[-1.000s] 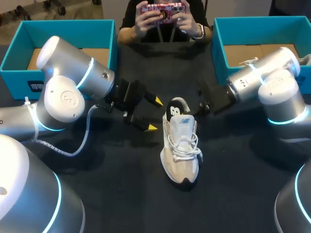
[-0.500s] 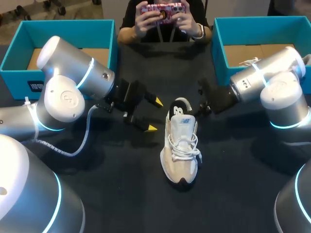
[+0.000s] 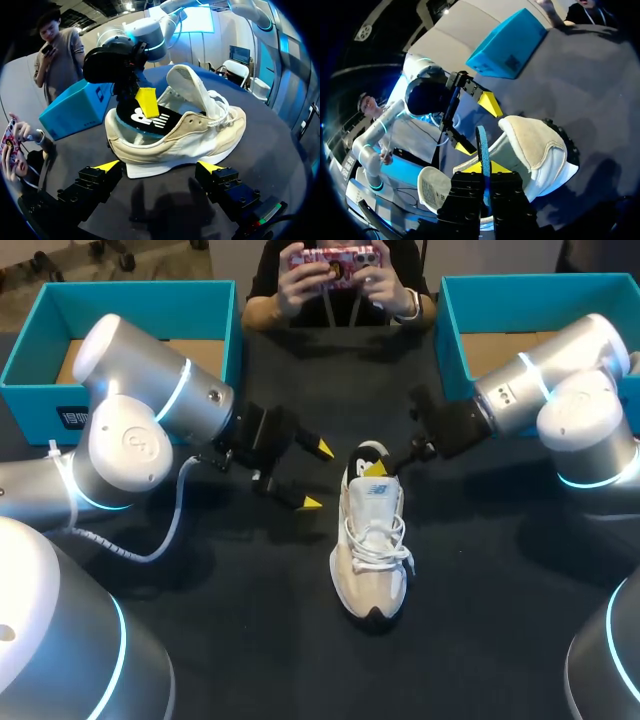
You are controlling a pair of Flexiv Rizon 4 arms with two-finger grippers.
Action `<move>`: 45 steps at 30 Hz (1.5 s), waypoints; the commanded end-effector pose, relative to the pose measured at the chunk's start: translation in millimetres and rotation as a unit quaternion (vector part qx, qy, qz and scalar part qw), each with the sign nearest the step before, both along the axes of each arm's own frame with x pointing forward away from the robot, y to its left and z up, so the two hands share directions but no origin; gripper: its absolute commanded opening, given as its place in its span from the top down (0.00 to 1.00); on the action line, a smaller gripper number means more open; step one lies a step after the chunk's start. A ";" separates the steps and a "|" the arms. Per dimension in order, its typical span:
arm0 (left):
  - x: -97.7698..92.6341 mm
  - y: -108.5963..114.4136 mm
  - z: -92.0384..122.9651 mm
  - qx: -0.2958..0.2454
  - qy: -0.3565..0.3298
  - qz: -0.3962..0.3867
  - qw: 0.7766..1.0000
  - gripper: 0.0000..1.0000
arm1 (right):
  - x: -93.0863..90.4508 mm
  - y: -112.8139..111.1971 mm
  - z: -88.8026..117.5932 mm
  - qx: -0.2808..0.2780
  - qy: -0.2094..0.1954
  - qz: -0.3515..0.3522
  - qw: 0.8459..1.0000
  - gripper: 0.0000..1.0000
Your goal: Take the shoe out of the shoebox, open the shoe tongue, remove and reinsert the insole, then place the shoe into the shoebox
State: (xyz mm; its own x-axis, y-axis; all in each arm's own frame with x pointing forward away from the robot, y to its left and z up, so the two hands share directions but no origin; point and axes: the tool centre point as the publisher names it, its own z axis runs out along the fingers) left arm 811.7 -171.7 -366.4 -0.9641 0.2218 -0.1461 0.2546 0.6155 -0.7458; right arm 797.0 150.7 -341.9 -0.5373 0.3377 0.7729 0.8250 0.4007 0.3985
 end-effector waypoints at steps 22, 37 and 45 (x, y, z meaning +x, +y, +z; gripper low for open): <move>-0.5 0.9 -3.7 -0.002 0.003 0.000 1.000 0.00 | -9.9 2.4 16.7 -0.011 -0.023 -0.031 0.999 0.58; 0.4 3.8 1.0 -0.004 0.002 -0.003 1.000 0.00 | -10.3 -20.4 50.1 -0.048 -0.068 -0.089 0.993 0.49; 0.4 11.8 14.6 0.000 -0.008 -0.008 1.000 0.00 | -4.7 -34.2 68.2 -0.013 -0.109 -0.155 0.982 0.38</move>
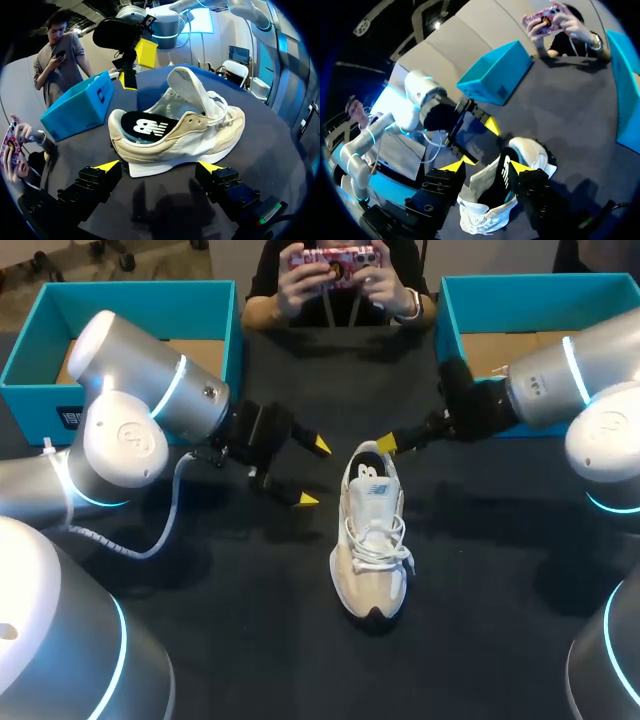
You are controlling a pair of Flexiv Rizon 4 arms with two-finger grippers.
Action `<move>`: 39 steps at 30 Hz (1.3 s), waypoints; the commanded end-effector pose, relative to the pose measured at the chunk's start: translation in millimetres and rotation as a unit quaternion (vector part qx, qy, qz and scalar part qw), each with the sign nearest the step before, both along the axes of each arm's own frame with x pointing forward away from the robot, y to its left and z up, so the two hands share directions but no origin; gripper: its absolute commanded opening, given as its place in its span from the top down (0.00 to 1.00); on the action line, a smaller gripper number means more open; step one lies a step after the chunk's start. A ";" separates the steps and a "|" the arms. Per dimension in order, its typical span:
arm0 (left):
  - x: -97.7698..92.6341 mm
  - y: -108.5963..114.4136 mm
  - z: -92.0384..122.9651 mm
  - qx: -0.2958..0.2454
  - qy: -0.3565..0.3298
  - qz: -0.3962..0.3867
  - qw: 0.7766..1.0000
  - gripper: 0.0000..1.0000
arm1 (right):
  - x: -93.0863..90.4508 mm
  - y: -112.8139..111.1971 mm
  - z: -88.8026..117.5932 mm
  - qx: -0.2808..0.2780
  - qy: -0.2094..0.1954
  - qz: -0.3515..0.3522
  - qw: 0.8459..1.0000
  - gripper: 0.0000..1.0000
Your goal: Take the shoe out of the shoebox, open the shoe tongue, remove and reinsert the insole, then place the shoe into the shoebox
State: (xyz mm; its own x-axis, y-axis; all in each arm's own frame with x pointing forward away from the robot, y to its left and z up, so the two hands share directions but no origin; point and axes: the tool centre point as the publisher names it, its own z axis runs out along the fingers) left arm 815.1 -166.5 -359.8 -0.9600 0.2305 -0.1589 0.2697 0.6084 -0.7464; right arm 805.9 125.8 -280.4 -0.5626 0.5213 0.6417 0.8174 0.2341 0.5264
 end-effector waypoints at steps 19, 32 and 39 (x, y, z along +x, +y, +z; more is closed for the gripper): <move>9.3 32.8 38.2 0.022 0.005 -0.009 1.000 0.00 | -15.7 -4.8 14.0 -0.044 0.005 -0.156 0.987 1.00; 18.4 46.8 53.1 0.039 0.001 -0.015 0.999 0.00 | -20.6 11.8 29.4 -0.206 0.044 -0.225 0.951 1.00; 20.6 48.5 56.2 0.037 0.001 -0.007 0.999 0.00 | -21.3 15.6 30.0 -0.199 0.042 -0.215 0.955 1.00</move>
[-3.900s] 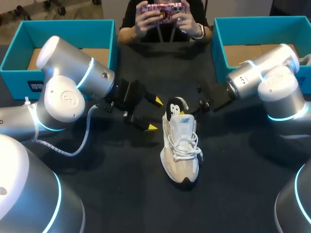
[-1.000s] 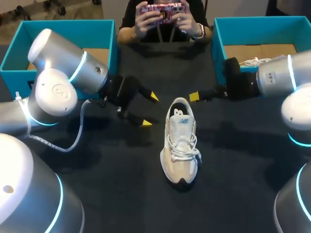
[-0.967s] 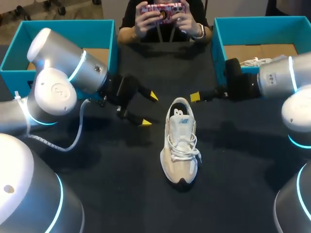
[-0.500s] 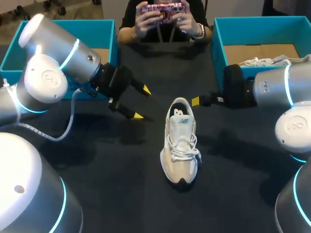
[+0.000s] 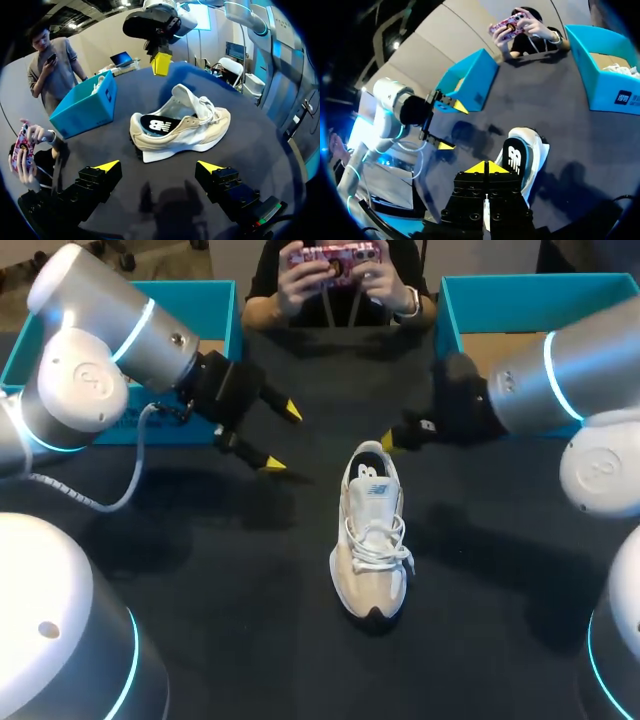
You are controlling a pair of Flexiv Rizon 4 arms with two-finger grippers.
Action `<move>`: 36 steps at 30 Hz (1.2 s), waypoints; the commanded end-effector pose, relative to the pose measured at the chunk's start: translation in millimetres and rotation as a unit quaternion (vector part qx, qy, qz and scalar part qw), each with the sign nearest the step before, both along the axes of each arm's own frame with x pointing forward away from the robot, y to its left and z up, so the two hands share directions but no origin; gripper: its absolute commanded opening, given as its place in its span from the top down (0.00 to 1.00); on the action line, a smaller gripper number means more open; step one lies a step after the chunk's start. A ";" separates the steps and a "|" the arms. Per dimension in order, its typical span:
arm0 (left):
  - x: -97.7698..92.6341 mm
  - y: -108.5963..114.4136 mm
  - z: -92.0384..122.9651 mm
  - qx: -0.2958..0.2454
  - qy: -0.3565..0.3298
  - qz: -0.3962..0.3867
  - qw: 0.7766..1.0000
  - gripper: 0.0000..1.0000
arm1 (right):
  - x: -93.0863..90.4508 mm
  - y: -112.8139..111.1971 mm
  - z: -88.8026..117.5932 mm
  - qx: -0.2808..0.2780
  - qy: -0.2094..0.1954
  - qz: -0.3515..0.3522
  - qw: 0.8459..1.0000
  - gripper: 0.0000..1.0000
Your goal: Take the shoe out of the shoebox, open the shoe tongue, remove and reinsert the insole, then place the shoe into the shoebox
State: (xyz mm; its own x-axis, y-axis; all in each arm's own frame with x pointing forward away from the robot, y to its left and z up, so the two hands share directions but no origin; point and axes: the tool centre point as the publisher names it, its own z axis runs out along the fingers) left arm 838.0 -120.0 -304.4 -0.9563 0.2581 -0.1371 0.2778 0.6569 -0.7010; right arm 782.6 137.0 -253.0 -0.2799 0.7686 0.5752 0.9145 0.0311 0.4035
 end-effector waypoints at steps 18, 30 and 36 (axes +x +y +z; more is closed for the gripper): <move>-2.2 2.0 0.8 0.000 -0.001 0.001 1.000 0.00 | 4.9 19.4 -25.3 -0.260 0.034 -0.206 0.943 1.00; -2.2 2.0 0.8 0.000 -0.001 0.001 1.000 0.00 | 8.0 22.5 -30.4 -0.313 0.083 -0.229 0.918 1.00; -2.2 2.0 0.8 0.000 -0.001 0.001 1.000 0.00 | 11.0 25.7 -32.9 -0.356 0.081 -0.209 0.907 1.00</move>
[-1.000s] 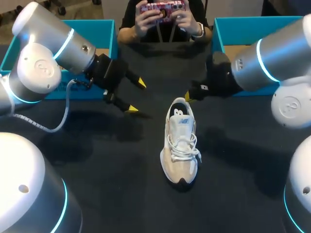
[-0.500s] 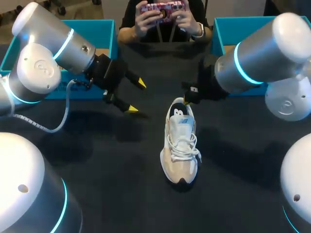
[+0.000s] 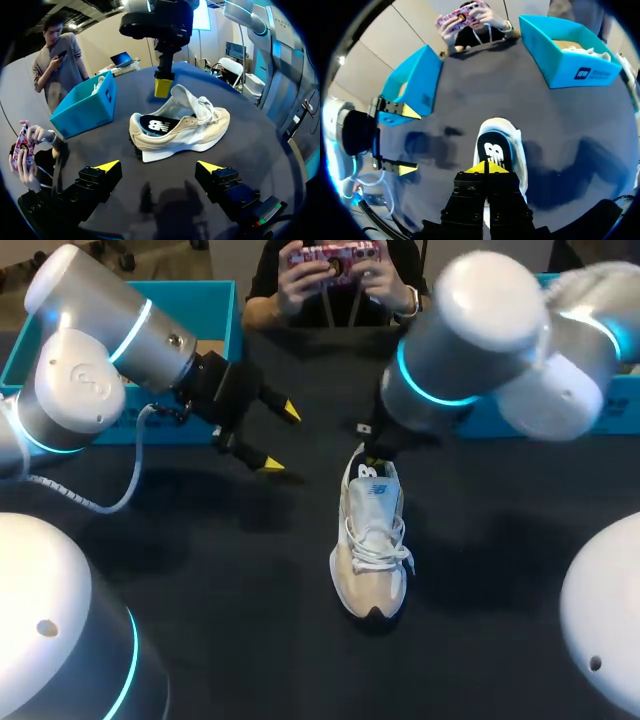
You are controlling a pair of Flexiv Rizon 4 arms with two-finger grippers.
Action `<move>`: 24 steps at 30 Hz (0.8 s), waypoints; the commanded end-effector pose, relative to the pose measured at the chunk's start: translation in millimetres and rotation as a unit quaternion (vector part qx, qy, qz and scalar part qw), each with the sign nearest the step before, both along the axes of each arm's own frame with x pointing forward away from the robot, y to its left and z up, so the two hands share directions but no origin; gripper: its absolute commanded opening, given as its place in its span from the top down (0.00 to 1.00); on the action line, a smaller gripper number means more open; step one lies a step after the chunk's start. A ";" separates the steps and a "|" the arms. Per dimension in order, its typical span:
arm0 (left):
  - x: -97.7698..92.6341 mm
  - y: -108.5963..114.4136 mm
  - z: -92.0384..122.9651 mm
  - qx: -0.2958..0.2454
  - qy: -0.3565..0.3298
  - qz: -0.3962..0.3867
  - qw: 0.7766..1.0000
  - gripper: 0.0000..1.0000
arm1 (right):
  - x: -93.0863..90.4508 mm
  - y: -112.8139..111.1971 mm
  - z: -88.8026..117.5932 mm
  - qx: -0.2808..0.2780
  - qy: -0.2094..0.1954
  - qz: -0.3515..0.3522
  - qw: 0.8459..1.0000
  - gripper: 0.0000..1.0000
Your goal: Take the shoe out of the shoebox, open the shoe tongue, remove and reinsert the insole, then place the shoe into the shoebox
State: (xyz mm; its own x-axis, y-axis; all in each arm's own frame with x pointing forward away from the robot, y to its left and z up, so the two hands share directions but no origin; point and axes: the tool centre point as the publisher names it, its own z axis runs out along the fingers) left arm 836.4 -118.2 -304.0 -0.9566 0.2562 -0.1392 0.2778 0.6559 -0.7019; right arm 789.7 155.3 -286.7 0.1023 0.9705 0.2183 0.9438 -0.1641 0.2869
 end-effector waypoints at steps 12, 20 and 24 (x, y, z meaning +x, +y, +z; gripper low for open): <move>-0.6 0.2 0.4 0.001 0.000 0.000 1.000 0.00 | 1.8 2.4 -26.1 -0.155 0.048 0.020 0.986 1.00; -0.6 0.2 0.4 0.001 0.000 0.000 1.000 0.00 | 1.5 -4.4 -52.9 -0.121 0.062 0.024 0.990 1.00; -0.6 0.2 0.4 0.001 0.000 0.000 1.000 0.00 | 2.5 -5.4 -67.5 -0.118 0.081 0.036 0.989 1.00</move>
